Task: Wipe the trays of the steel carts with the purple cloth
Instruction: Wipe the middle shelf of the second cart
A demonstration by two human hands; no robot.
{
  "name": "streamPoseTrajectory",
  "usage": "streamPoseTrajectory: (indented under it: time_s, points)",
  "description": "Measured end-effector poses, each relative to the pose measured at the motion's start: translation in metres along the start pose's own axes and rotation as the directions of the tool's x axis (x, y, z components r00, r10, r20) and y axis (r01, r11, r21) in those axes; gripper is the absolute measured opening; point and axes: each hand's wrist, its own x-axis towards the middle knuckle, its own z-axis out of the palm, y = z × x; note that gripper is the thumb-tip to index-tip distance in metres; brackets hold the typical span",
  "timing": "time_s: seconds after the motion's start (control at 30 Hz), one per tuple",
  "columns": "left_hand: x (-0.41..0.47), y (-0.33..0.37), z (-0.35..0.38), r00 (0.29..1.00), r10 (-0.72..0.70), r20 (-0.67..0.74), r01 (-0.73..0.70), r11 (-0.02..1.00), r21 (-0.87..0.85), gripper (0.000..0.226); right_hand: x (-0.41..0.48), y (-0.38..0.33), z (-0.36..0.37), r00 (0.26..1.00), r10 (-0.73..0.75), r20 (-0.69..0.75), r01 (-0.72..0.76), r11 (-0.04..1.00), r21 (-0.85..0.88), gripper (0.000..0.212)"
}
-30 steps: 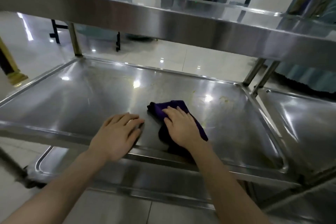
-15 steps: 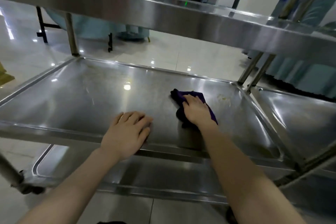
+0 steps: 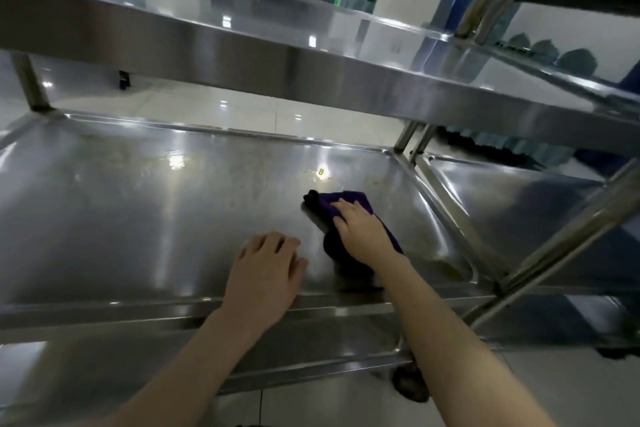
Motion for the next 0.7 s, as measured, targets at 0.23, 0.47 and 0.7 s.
streamPoseTrajectory:
  time_s: [0.23,0.47,0.7]
  points:
    - [0.006,0.002,0.016,0.998,0.022,-0.059,-0.018,0.998,0.066,0.025,-0.02,0.02,0.0,0.998,-0.049,-0.031,0.05,0.998,0.036,0.04]
    - [0.027,0.056,0.039,0.999,-0.02,-0.04,0.021,1.0,0.018,0.027,-0.091,0.055,-0.006,0.988,-0.153,0.018,0.152,0.987,0.059,0.042]
    - [0.027,0.056,0.039,0.999,-0.008,0.032,0.004,0.992,0.128,0.037,0.042,0.075,-0.015,0.998,0.051,0.026,-0.053,0.997,0.048,0.046]
